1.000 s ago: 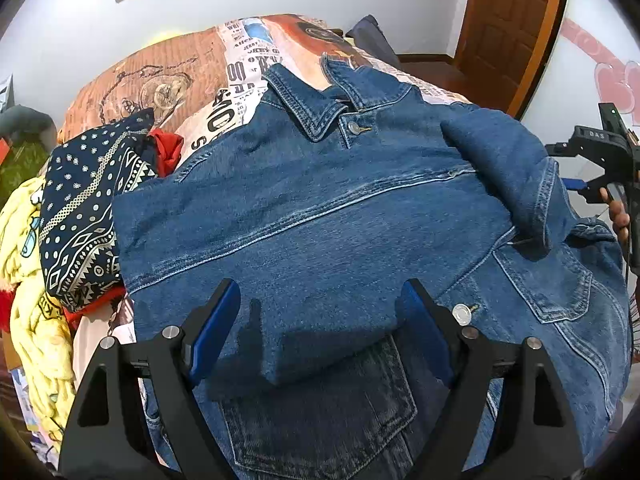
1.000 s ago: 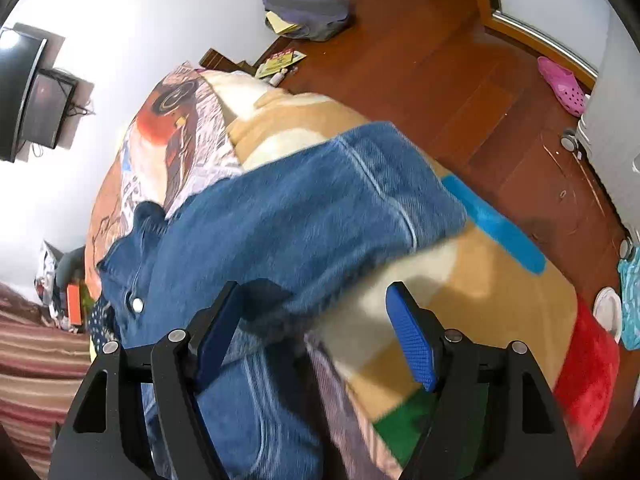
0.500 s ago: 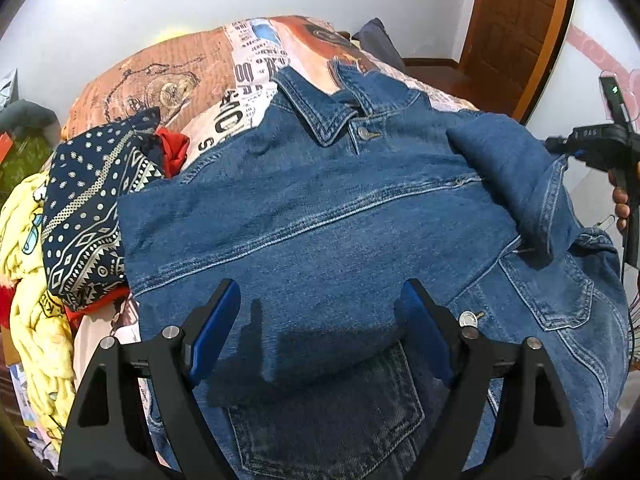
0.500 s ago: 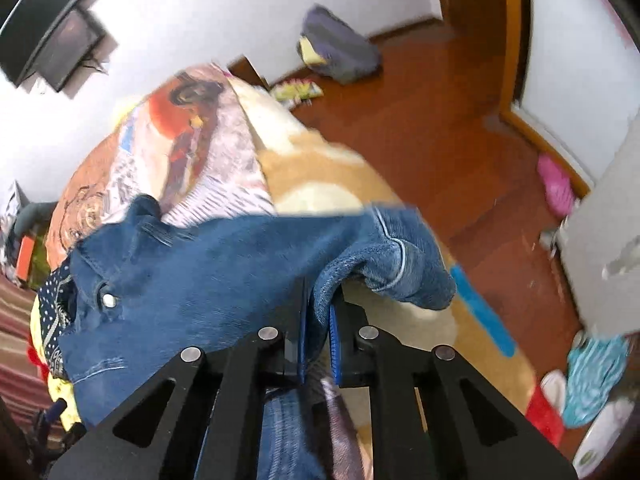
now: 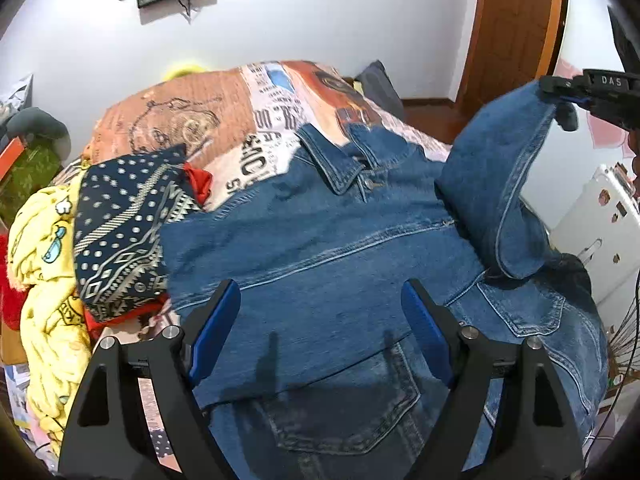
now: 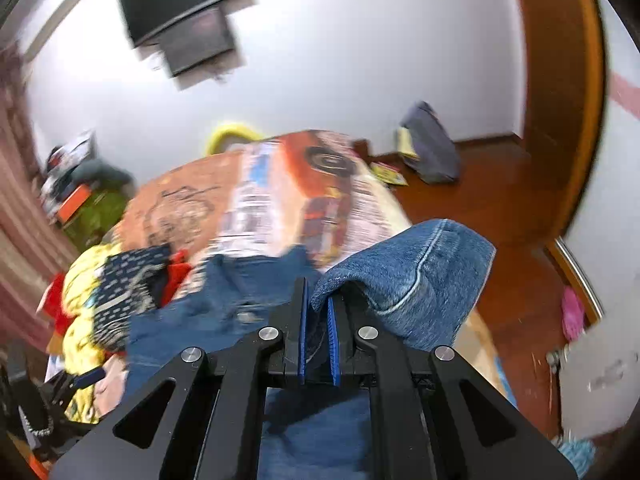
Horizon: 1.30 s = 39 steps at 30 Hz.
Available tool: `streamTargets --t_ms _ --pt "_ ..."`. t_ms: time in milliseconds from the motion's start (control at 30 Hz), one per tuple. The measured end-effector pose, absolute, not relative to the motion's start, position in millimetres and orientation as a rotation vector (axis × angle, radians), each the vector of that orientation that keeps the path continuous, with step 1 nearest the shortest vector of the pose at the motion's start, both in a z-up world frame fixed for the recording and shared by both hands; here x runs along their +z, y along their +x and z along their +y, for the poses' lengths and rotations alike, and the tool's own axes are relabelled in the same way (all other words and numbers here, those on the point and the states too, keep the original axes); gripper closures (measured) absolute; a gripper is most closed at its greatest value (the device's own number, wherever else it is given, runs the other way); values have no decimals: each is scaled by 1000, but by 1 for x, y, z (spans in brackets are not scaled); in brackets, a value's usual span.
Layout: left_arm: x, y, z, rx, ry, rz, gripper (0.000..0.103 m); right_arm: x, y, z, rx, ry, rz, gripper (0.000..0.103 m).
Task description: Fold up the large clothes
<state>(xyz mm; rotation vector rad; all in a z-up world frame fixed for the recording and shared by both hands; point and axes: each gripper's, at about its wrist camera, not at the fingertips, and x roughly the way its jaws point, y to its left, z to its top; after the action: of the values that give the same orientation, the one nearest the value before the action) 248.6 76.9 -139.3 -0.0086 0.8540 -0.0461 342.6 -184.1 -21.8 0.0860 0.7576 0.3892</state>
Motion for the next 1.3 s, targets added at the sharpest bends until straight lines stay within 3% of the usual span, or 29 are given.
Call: streamTargets --t_ms 233,600,833,1000,1300 --pt "-134 224 116 -2 -58 828 21 -31 320 -89 583 -1 792 95" --pt "-160 191 176 62 -158 894 21 -137 292 27 750 -180 1076 95" --pt "-174 182 186 80 -205 926 21 -169 275 45 803 -230 1240 92" --pt "-178 188 185 62 -245 948 21 -153 272 26 827 -222 1242 75" --pt "-194 226 183 -17 -405 1000 21 -85 283 -67 691 -206 1007 50"
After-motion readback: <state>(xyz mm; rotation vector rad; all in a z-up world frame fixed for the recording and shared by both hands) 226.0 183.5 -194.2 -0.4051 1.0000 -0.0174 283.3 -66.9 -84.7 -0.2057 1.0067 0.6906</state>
